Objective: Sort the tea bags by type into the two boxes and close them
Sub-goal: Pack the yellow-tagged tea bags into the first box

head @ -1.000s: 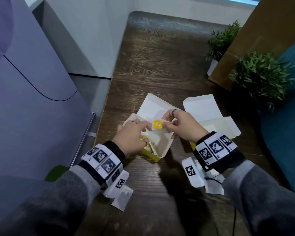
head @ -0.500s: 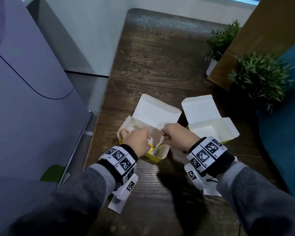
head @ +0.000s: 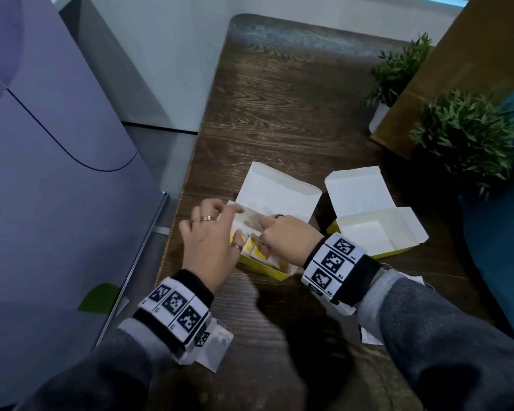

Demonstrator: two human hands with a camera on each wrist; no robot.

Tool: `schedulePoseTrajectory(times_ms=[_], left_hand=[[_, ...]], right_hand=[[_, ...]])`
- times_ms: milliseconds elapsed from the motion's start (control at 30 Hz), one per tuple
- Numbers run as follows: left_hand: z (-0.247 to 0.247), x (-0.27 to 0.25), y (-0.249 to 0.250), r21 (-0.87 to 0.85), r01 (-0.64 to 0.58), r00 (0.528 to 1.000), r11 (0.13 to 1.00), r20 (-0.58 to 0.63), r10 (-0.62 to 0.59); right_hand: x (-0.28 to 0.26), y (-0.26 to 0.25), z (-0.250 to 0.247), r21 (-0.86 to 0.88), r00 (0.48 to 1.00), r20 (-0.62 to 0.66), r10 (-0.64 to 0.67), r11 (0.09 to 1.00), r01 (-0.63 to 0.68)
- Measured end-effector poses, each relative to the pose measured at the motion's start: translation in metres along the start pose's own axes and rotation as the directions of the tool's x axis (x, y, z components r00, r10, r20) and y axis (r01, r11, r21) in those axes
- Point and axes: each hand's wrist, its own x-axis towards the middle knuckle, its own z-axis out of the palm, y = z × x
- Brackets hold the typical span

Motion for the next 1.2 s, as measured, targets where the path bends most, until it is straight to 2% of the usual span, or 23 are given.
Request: schedulePoseTrajectory(times_ms=[33,100,167,233,300,400,467,533,600,667,767,833,867,900,933,967,1000,1033,1067,1100,1133,1200], left_hand=[[-0.002,0.000,-0.006,-0.023,0.059,0.998,0.998,0.024,-0.059],[-0.004,0.003,-0.016,-0.070,0.183,0.970,0.981,0.173,-0.169],[0.000,0.008,-0.023,-0.117,0.242,0.936,0.963,0.289,-0.200],[0.005,0.011,-0.027,-0.183,0.255,0.926,0.950,0.327,-0.186],[0.008,0.013,-0.029,-0.245,0.261,0.929,0.934,0.325,-0.174],[0.010,0.013,-0.031,-0.306,0.295,0.925,0.905,0.328,-0.191],[0.011,0.012,-0.032,-0.325,0.314,0.921,0.892,0.333,-0.202],[0.011,0.011,-0.034,-0.352,0.332,0.914,0.875,0.349,-0.207],[0.009,0.012,-0.035,-0.354,0.343,0.913,0.870,0.344,-0.220],[0.004,0.011,-0.036,-0.355,0.318,0.936,0.879,0.265,-0.232],[-0.013,0.003,-0.036,-0.349,0.232,0.973,0.908,0.107,-0.207],[-0.023,-0.006,-0.038,-0.365,0.158,0.986,0.918,0.109,-0.126],[-0.025,-0.011,-0.041,-0.384,0.131,0.984,0.914,0.159,-0.075],[-0.026,-0.017,-0.043,-0.393,0.114,0.968,0.912,0.249,-0.014],[-0.025,-0.023,-0.047,-0.386,0.107,0.924,0.916,0.379,0.052],[-0.022,-0.028,-0.049,-0.364,0.109,0.841,0.925,0.530,0.109],[-0.017,-0.034,-0.052,-0.331,0.112,0.726,0.937,0.671,0.151],[-0.012,-0.039,-0.053,-0.292,0.097,0.610,0.951,0.773,0.175],[-0.006,-0.045,-0.054,-0.251,0.052,0.521,0.967,0.833,0.188],[-0.001,-0.049,-0.054,-0.209,-0.009,0.468,0.978,0.863,0.189],[0.003,-0.052,-0.053,-0.167,-0.072,0.449,0.983,0.875,0.182],[0.006,-0.057,-0.049,-0.096,-0.184,0.454,0.978,0.874,0.171]], right_hand=[[0.002,0.000,0.002,0.043,1.000,0.009,0.005,0.999,-0.005],[0.008,0.003,0.007,0.120,0.998,0.054,0.021,0.992,-0.028],[0.013,0.006,0.012,0.147,0.996,0.082,0.037,0.988,-0.049],[0.014,0.009,0.014,0.173,0.997,0.063,0.041,0.984,-0.051],[0.015,0.012,0.015,0.254,0.998,0.043,0.038,0.966,-0.047],[0.013,0.017,0.015,0.459,0.998,0.037,0.046,0.886,-0.058],[0.008,0.024,0.015,0.537,0.993,-0.021,0.115,0.839,-0.086],[0.000,0.029,0.012,0.606,0.966,-0.123,0.229,0.788,-0.110],[-0.012,0.032,0.008,0.640,0.915,-0.217,0.340,0.757,-0.129],[-0.022,0.032,0.004,0.654,0.880,-0.262,0.396,0.744,-0.140],[-0.040,0.023,0.005,0.737,0.918,-0.207,0.338,0.671,-0.081],[-0.049,0.009,0.013,0.788,0.966,-0.127,0.224,0.614,-0.039],[-0.051,0.001,0.019,0.795,0.984,-0.086,0.157,0.605,-0.027],[-0.051,-0.008,0.028,0.792,0.994,-0.048,0.100,0.610,-0.023],[-0.050,-0.017,0.038,0.782,0.999,-0.016,0.051,0.623,-0.019],[-0.047,-0.025,0.049,0.757,1.000,0.009,0.016,0.653,-0.017],[-0.043,-0.031,0.062,0.723,1.000,0.018,-0.009,0.691,-0.007],[-0.039,-0.036,0.073,0.691,0.999,0.026,-0.026,0.723,0.001],[-0.035,-0.040,0.084,0.674,0.999,0.039,-0.034,0.739,-0.001],[-0.031,-0.043,0.093,0.667,0.998,0.060,-0.033,0.745,-0.016],[-0.028,-0.044,0.099,0.666,0.997,0.074,-0.024,0.745,-0.032],[-0.025,-0.044,0.106,0.672,0.997,0.076,0.005,0.739,-0.055]])
